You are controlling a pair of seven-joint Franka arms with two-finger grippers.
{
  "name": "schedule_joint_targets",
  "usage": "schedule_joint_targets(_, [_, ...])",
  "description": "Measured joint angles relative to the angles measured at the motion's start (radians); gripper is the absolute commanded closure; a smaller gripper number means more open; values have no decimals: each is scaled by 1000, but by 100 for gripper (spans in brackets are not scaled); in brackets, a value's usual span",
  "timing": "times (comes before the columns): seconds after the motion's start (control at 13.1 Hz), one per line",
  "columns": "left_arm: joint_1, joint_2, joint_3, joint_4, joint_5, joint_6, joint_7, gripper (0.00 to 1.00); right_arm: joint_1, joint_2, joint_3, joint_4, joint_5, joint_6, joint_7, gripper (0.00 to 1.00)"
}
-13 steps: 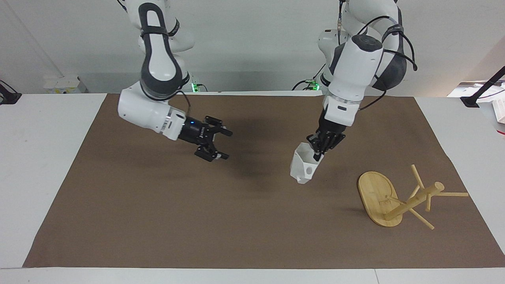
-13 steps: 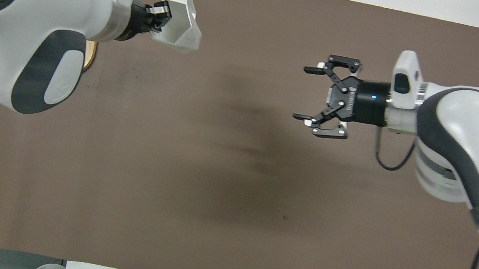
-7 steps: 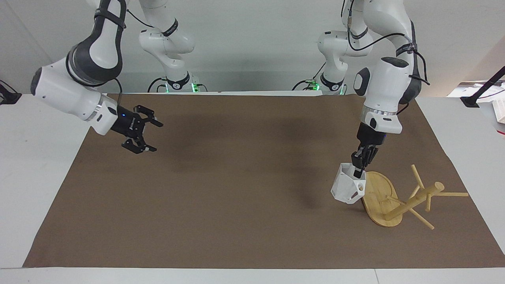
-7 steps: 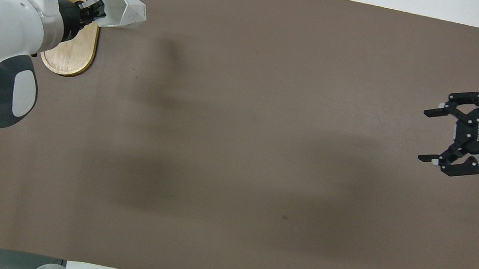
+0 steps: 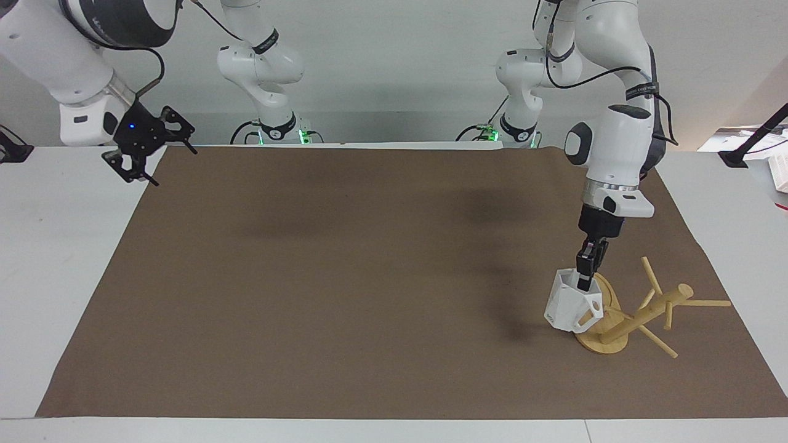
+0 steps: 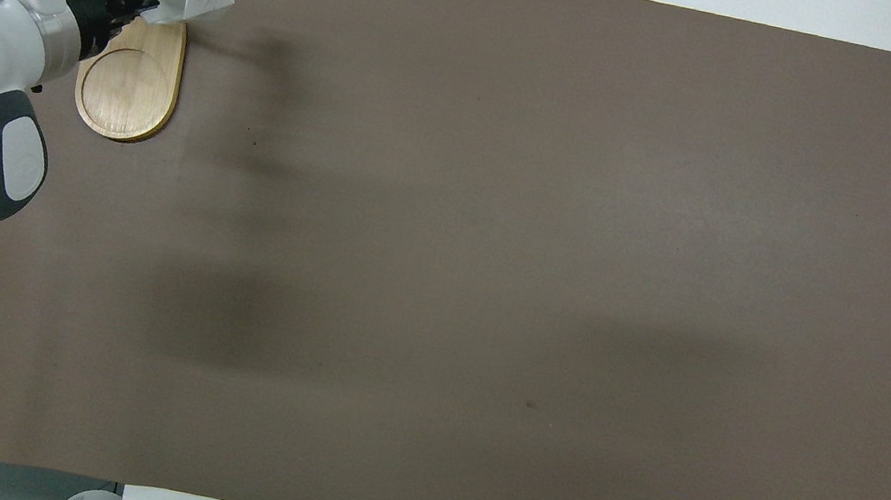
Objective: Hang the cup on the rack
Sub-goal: 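Move the mug onto the rack peg while the right gripper withdraws, then release the mug on the rack and retract the left gripper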
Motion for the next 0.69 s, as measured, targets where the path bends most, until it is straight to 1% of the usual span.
schedule_joint_targets(0.15, [6,11,0,-2,0,0,-1,100,2,2,1,26,-33,-33,259,0])
schedule_joint_targets(0.23, [14,20,0,-2,0,0,-2,100,8,5,2,26,-60,-47,343,0])
schedule_joint_targets(0.46, [51,36,-4,-13,-2,3,-2,100,49,9,5,26,-116,-59,508,0])
schedule_joint_targets(0.69, [81,35,-5,-26,-2,1,-1,100,61,-4,6,16,-120,-75,594,0])
